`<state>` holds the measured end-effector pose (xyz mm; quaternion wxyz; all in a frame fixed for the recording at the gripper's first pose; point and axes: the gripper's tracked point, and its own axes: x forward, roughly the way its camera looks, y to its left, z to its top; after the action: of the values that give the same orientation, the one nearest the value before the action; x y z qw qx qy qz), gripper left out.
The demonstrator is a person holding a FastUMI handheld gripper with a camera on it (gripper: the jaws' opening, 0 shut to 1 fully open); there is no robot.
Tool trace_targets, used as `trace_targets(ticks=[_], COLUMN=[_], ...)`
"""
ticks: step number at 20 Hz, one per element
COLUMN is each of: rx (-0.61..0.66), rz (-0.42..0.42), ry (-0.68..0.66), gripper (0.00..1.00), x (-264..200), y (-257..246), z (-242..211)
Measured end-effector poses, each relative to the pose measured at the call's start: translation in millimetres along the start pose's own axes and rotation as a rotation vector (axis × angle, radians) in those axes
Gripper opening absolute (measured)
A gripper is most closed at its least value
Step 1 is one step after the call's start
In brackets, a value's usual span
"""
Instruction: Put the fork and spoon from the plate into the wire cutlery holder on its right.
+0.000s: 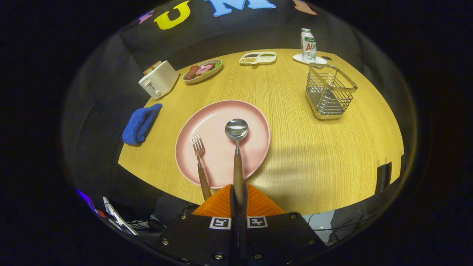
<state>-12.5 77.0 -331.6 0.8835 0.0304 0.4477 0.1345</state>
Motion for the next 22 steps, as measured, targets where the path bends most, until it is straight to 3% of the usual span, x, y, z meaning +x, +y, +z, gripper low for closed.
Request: trace_targets(ticks=[11,22], rx=[0.070,0.094], rz=[-0.085,-0.197], ry=[-0.172,-0.078], gripper=[0.02,0.02], x=[-50,-64], y=[-72,-143], z=[102,111])
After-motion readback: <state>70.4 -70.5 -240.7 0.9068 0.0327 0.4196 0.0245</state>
